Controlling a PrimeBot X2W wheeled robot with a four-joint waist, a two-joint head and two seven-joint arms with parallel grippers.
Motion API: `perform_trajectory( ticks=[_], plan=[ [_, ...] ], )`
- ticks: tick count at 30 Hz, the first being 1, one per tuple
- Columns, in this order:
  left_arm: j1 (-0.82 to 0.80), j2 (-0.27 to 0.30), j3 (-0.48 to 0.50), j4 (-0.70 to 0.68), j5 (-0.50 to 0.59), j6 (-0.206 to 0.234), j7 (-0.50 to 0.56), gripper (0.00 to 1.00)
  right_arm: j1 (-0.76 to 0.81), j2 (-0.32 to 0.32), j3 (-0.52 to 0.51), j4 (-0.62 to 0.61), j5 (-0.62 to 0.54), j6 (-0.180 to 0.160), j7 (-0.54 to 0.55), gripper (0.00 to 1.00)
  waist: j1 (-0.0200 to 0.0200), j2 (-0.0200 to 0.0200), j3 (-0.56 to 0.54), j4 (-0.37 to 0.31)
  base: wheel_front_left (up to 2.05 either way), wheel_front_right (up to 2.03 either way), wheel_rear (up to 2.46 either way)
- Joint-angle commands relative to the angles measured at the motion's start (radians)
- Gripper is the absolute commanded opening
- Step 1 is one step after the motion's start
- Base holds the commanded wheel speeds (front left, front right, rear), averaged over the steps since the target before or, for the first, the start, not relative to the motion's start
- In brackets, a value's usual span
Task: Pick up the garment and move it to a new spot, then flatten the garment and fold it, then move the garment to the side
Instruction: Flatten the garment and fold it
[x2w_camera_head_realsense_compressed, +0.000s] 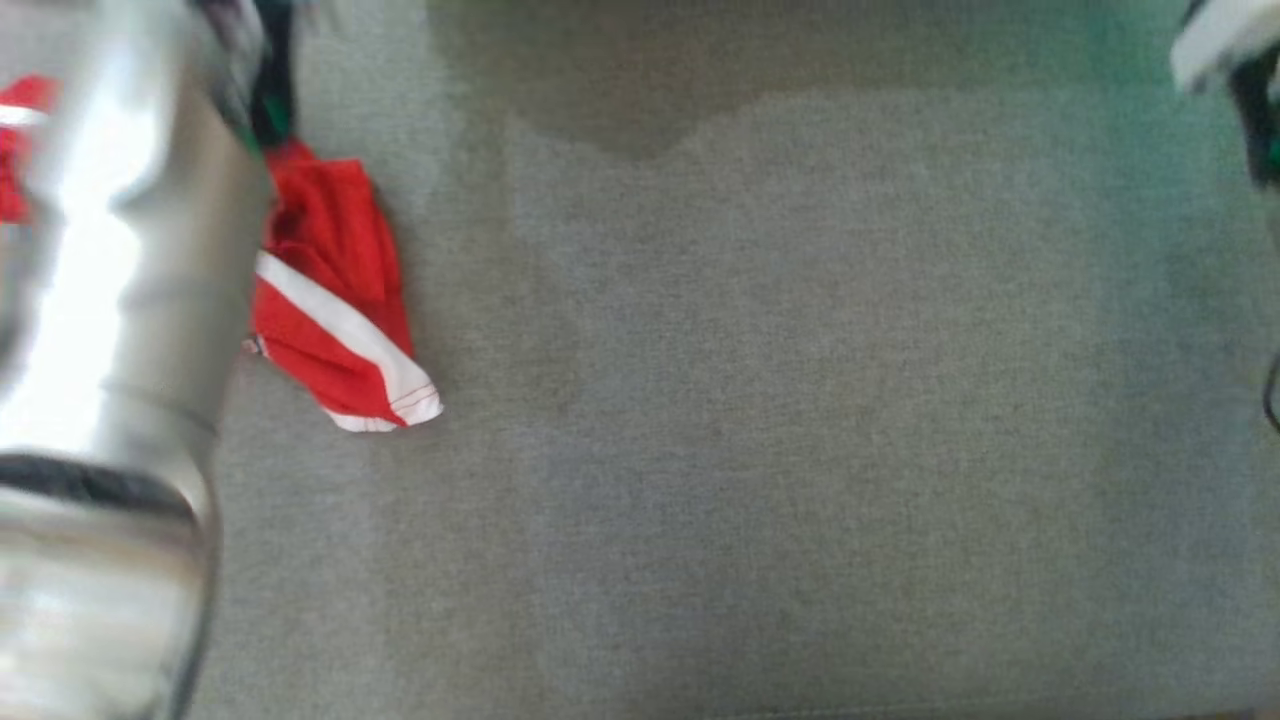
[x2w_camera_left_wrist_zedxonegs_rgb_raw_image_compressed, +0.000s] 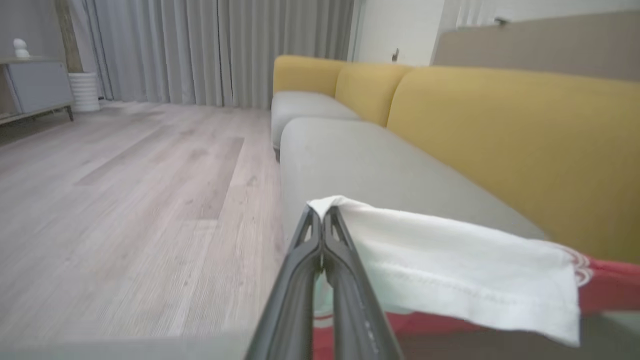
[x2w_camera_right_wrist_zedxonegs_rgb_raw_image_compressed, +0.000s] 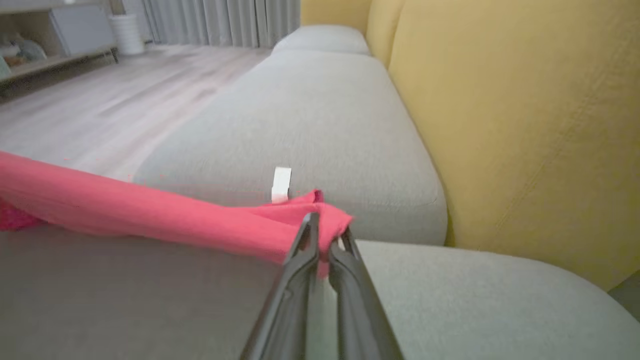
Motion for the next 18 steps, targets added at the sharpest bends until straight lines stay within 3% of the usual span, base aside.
perform_trajectory(
  ticks=[1,10,18],
  plan=[
    [-0.015,0.044,0.008,-0.021,0.012,-0.002,-0.007,0.00,0.008,-0.026,0.016,-0.023,0.013,-0.001,0.008,0.00,0.0001,0.0000,-0.022,0.014,0.00,0.00,0.00],
    [0.268,0.083,-0.107,-0.046,0.030,-0.059,0.064,0.00,0.195,-0.163,0.256,-0.110,0.169,-0.001,0.120,0.00,0.0001,0.0000,-0.147,0.035,0.00,0.00,0.00],
    [0.487,0.178,-0.209,-0.275,-0.002,-0.070,0.222,0.00,0.336,-0.293,0.430,-0.221,0.300,-0.001,0.211,0.00,0.0001,0.0000,-0.277,0.036,0.00,0.00,0.00]
  ],
)
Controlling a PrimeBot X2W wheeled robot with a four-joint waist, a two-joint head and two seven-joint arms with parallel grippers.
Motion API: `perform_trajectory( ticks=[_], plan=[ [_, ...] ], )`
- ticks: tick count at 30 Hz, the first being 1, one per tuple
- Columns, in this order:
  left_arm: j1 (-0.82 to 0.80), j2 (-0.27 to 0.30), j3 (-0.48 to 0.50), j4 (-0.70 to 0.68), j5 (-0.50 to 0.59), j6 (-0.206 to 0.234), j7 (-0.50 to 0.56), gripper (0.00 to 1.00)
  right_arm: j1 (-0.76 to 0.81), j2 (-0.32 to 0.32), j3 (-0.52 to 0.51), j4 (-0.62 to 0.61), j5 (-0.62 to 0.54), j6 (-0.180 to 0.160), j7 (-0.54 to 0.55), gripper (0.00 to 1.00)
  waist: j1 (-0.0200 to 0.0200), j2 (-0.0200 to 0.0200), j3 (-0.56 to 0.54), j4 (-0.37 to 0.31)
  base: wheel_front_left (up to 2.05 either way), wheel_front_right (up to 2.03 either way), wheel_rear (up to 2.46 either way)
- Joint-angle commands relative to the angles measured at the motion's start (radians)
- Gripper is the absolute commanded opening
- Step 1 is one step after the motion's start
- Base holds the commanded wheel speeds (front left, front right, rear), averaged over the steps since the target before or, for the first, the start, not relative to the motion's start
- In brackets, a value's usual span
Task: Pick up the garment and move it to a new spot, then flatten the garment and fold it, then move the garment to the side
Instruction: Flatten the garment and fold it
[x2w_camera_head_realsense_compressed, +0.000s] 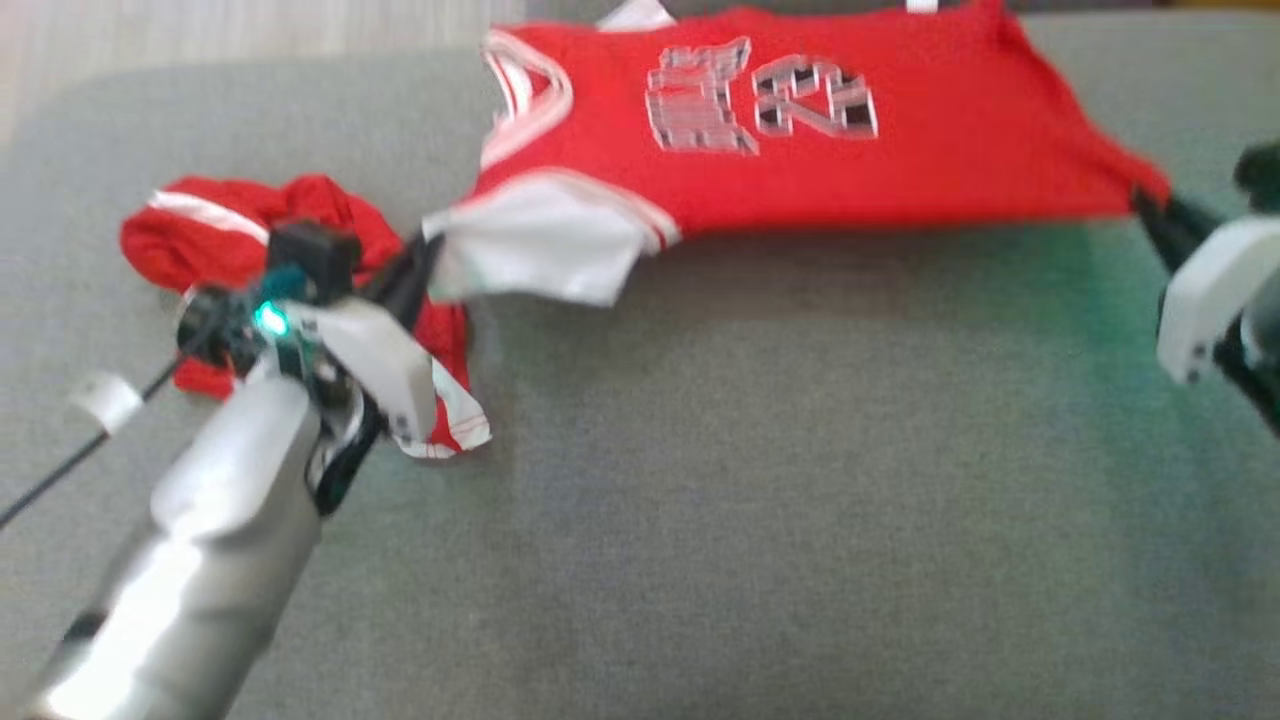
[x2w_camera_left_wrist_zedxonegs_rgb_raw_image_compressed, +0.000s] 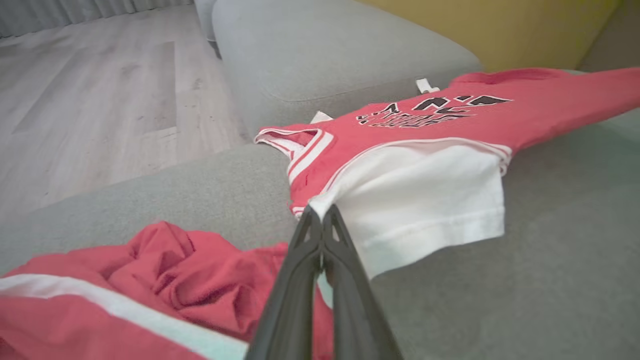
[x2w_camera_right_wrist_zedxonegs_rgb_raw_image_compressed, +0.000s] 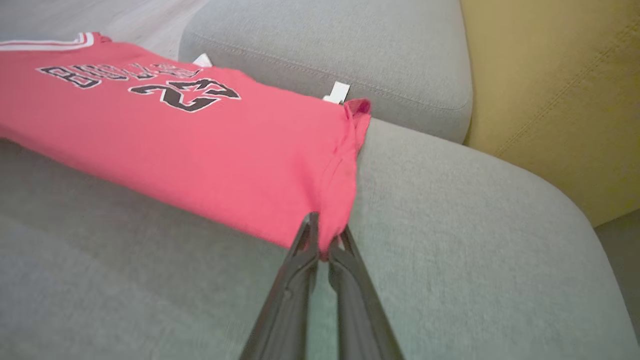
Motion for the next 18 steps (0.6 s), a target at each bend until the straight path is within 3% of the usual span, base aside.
perform_trajectory(
  ticks=[1,6,18],
  plan=[
    [0.016,0.076,0.015,-0.089,-0.017,0.003,0.038,0.00,0.043,-0.063,0.032,-0.035,0.034,-0.001,0.019,0.00,0.0003,-0.0001,-0.062,-0.001,0.00,0.00,0.00],
    [0.162,0.159,-0.010,-0.309,-0.059,0.013,0.165,0.00,0.118,-0.126,0.110,-0.107,0.124,-0.001,0.079,0.00,0.0003,-0.0001,-0.129,-0.009,0.00,0.00,0.00],
    [0.445,0.319,-0.034,-0.799,-0.157,0.134,0.422,0.00,0.236,-0.233,0.220,-0.259,0.273,-0.001,0.201,0.00,0.0003,-0.0001,-0.208,-0.031,0.00,0.00,0.00]
  ],
)
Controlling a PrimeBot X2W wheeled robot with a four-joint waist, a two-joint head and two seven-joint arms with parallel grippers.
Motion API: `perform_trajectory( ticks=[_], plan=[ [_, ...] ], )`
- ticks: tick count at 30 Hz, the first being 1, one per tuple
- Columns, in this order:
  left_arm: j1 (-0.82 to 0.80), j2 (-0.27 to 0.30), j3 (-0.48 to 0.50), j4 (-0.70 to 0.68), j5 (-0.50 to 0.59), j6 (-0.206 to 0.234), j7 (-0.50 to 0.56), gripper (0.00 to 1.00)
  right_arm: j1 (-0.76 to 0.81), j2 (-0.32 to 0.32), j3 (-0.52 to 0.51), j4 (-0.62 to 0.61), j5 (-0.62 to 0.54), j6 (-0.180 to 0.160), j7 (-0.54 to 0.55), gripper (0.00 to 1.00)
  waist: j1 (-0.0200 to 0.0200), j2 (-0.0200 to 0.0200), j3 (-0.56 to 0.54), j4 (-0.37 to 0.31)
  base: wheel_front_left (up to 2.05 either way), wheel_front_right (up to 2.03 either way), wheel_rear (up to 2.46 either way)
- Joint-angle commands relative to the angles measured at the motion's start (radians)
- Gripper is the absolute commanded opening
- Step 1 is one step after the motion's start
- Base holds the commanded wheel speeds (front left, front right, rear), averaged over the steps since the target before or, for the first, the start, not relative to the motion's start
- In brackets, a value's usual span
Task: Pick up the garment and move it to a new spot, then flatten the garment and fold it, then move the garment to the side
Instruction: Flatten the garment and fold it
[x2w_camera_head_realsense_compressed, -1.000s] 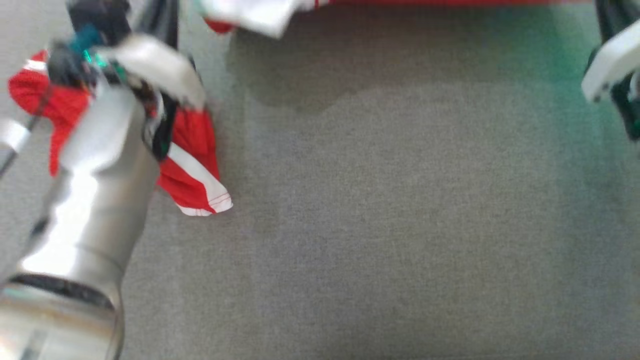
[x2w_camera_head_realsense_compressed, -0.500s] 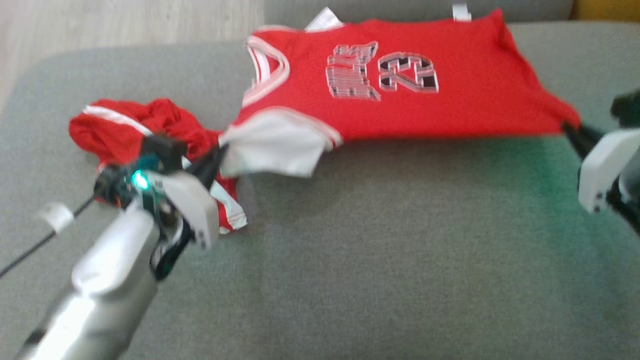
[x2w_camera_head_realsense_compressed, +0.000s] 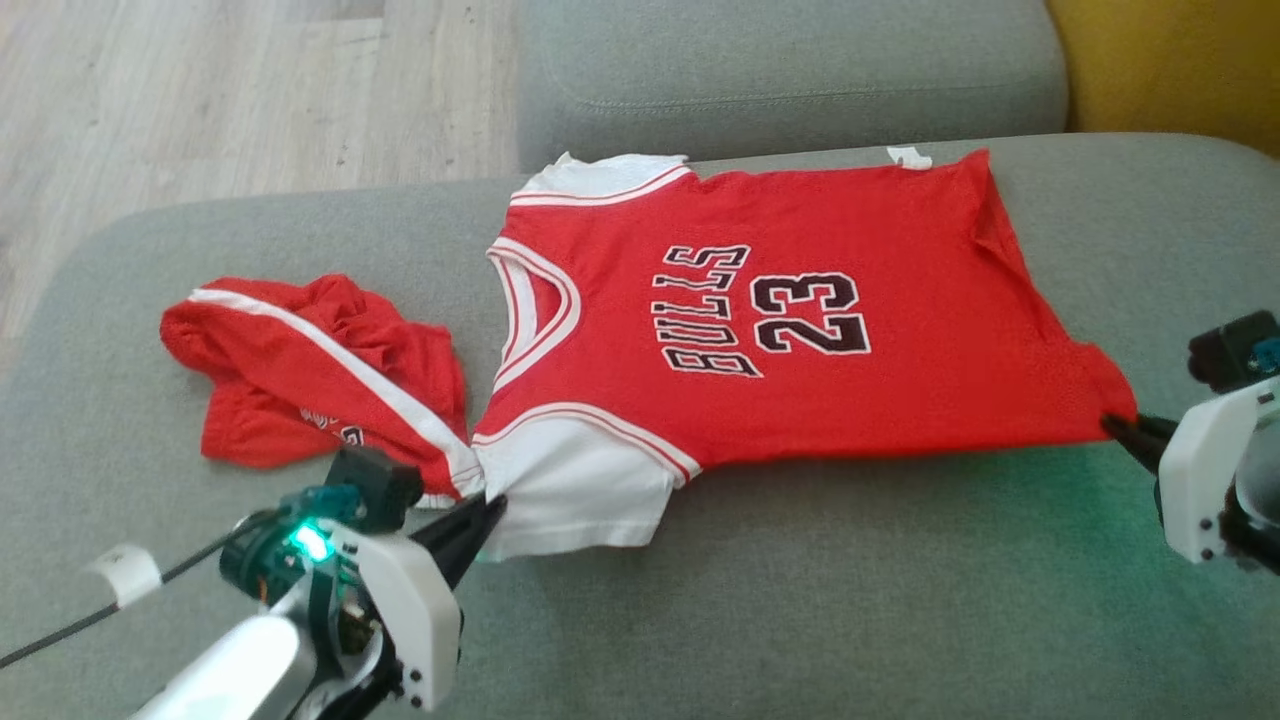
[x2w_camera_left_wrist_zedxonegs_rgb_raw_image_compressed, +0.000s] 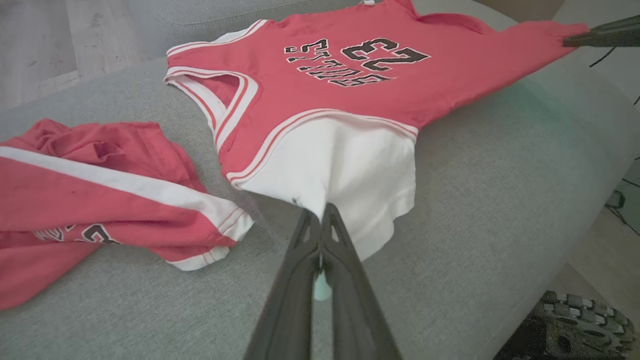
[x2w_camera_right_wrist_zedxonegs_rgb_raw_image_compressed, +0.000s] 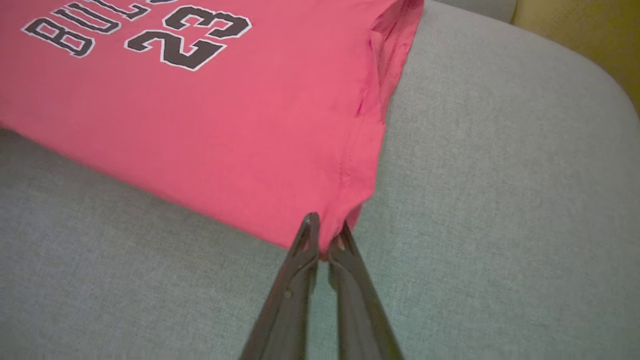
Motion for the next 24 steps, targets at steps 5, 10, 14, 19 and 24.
perform_trajectory(
  ticks=[5,10,14,19,24],
  plan=[
    [-0.022,0.067,0.055,-0.118,-0.008,0.046,0.027,0.00,0.007,-0.063,-0.004,-0.050,0.026,-0.001,0.018,0.00,0.0003,-0.0001,0.011,-0.009,0.00,0.00,0.00],
    [-0.049,0.075,0.069,-0.141,-0.004,0.059,0.040,0.00,-0.007,-0.062,-0.025,-0.063,0.031,-0.001,0.020,0.00,0.0003,-0.0001,0.049,-0.013,0.00,0.00,0.00],
    [-0.133,0.066,0.077,-0.103,-0.005,0.045,0.075,0.00,-0.041,-0.050,-0.053,-0.061,0.024,-0.001,0.022,0.00,0.0003,-0.0001,0.103,-0.018,0.00,0.00,0.00],
    [-0.260,0.051,0.083,-0.021,-0.016,0.012,0.145,0.00,-0.097,-0.023,-0.077,-0.051,0.011,-0.001,0.032,0.00,0.0003,-0.0001,0.168,-0.032,0.00,0.00,0.00],
    [-0.409,0.039,0.081,0.093,0.000,-0.023,0.210,0.00,-0.171,0.014,-0.094,-0.015,-0.007,-0.001,0.042,0.00,0.0003,-0.0001,0.237,-0.046,0.00,0.00,0.00]
  ],
)
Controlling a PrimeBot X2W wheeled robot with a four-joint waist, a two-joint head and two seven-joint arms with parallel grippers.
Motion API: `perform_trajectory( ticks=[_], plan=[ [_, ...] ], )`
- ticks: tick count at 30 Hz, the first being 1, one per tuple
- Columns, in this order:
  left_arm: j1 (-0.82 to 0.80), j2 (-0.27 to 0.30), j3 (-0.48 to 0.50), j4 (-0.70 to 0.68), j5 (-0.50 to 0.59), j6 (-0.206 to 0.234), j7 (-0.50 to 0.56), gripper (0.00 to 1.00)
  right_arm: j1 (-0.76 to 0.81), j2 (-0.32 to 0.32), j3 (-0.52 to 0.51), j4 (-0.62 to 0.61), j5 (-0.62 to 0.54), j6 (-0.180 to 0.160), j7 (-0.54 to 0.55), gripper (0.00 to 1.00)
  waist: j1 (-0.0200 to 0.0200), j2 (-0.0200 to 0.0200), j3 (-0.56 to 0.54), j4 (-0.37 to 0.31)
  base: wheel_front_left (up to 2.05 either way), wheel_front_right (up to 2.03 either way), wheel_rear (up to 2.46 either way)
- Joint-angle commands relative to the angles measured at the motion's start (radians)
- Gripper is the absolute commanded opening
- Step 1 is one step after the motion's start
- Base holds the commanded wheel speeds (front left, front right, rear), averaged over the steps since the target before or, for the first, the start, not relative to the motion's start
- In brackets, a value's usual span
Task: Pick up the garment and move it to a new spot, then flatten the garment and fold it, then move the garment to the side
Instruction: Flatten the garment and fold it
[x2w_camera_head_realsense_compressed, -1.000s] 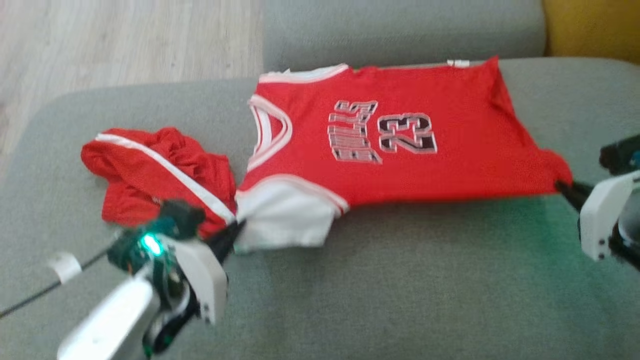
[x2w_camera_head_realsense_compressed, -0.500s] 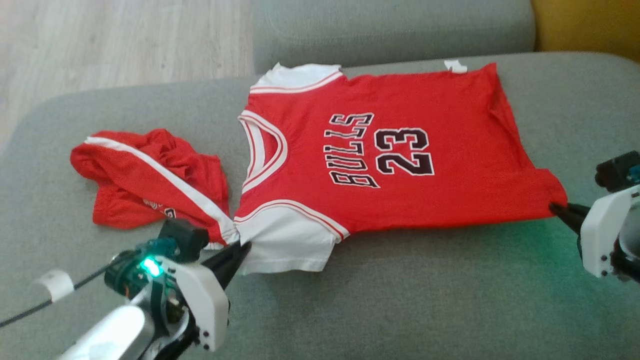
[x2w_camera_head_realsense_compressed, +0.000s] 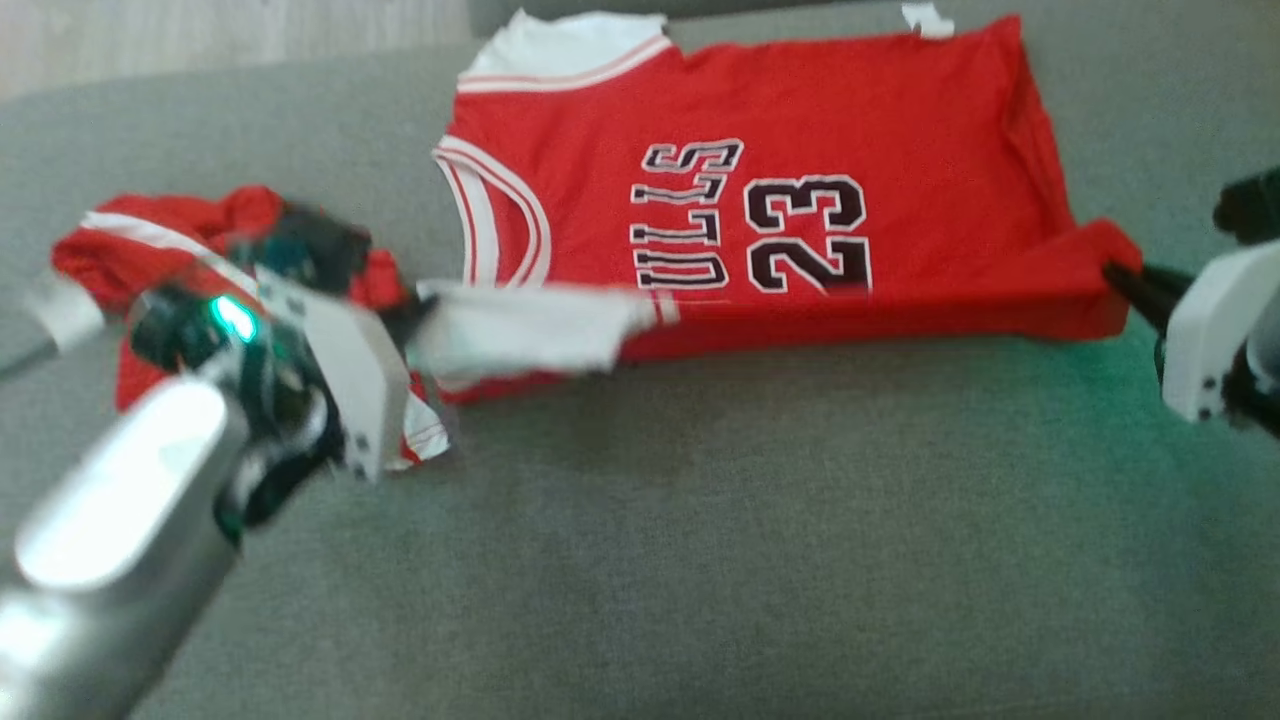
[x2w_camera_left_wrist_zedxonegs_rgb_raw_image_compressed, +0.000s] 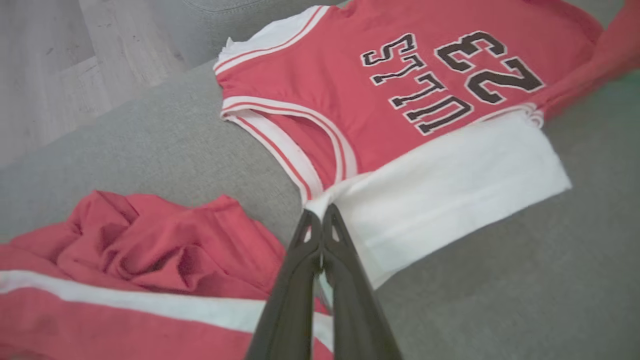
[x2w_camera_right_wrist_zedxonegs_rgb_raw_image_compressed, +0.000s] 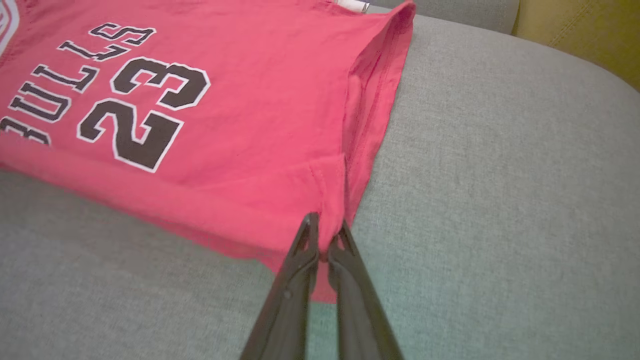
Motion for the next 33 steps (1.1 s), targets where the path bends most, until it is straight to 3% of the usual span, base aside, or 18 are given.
perform_trajectory(
  ticks=[1,15,16,17,18,23,24,29,33],
  plan=[
    [-0.084,0.024,0.050,-0.001,0.017,-0.005,0.007,0.00,-0.024,-0.015,-0.015,-0.001,-0.011,-0.001,0.000,0.00,-0.0002,0.0000,0.040,-0.011,0.00,0.00,0.00],
    [-0.379,-0.055,-0.022,0.313,0.126,-0.073,-0.024,0.00,-0.180,0.071,0.004,0.116,-0.037,-0.001,-0.042,0.00,-0.0002,0.0000,0.155,-0.031,0.00,0.00,0.00],
    [-0.395,-0.063,-0.024,0.328,0.137,-0.074,-0.047,0.67,-0.191,0.074,0.003,0.128,-0.042,-0.001,-0.056,0.00,-0.0002,0.0000,0.160,-0.031,0.00,0.00,0.00],
    [-0.411,-0.073,-0.020,0.341,0.149,-0.071,-0.087,1.00,-0.202,0.078,0.000,0.139,-0.049,-0.001,-0.076,0.44,-0.0002,0.0000,0.164,-0.031,0.00,0.00,0.00],
    [-0.426,-0.085,-0.008,0.357,0.159,-0.056,-0.139,1.00,-0.212,0.084,-0.010,0.154,-0.048,-0.001,-0.099,1.00,-0.0002,0.0000,0.169,-0.032,0.00,0.00,0.00],
    [-0.482,-0.156,0.068,0.435,0.200,0.033,-0.465,1.00,-0.249,0.121,-0.068,0.217,-0.044,-0.001,-0.252,1.00,-0.0002,0.0000,0.169,-0.034,0.00,0.00,0.00],
    [-0.482,-0.156,0.068,0.435,0.200,0.033,-0.465,1.00,-0.249,0.121,-0.068,0.217,-0.044,-0.001,-0.252,1.00,-0.0002,0.0000,0.169,-0.034,0.00,0.00,0.00],
    [-0.471,-0.210,0.127,0.486,0.205,0.093,-0.746,1.00,-0.240,0.164,-0.154,0.249,-0.031,-0.001,-0.477,1.00,-0.0002,0.0000,0.124,-0.029,0.00,0.00,0.00],
    [-0.408,-0.233,0.158,0.473,0.201,0.119,-0.867,1.00,-0.200,0.198,-0.253,0.242,-0.053,-0.001,-0.545,1.00,-0.0002,0.0000,0.075,-0.024,0.00,0.00,0.00]
  ],
)
